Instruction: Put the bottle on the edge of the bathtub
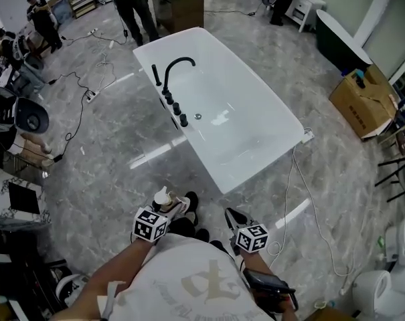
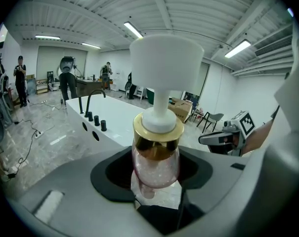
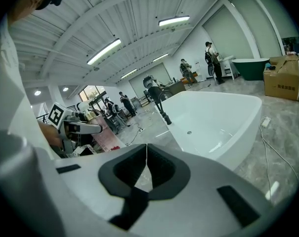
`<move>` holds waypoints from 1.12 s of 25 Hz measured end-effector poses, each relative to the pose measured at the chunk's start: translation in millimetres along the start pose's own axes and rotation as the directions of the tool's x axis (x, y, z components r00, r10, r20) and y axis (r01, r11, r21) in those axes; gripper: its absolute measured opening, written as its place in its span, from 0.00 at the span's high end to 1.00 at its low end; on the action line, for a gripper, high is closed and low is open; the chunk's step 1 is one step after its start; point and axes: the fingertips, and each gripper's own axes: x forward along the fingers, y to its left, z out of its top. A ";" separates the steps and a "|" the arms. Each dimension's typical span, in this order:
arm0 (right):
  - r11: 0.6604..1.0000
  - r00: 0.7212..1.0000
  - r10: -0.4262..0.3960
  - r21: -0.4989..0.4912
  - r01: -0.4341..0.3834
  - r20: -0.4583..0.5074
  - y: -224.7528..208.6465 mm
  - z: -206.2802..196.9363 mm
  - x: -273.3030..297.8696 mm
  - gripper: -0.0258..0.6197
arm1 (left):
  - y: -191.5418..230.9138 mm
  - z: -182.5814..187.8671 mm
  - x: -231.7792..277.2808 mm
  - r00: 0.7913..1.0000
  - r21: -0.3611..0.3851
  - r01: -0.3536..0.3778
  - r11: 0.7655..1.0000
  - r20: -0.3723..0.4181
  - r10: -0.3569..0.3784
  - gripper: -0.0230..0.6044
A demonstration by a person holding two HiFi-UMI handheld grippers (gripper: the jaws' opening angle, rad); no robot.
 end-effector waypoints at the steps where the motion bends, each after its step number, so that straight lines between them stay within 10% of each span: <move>1: 1.000 1.000 -0.002 0.002 0.002 -0.001 -0.4 0.0 2.0 0.95 | 1.1 -1.2 2.0 1.000 -0.001 0.003 1.000 -0.003 -0.003 0.61; 28: 0.996 0.997 -0.078 0.044 0.078 0.001 -72.1 62.3 51.6 0.95 | 55.6 56.8 118.3 0.991 0.032 0.086 0.996 -0.103 -0.082 0.61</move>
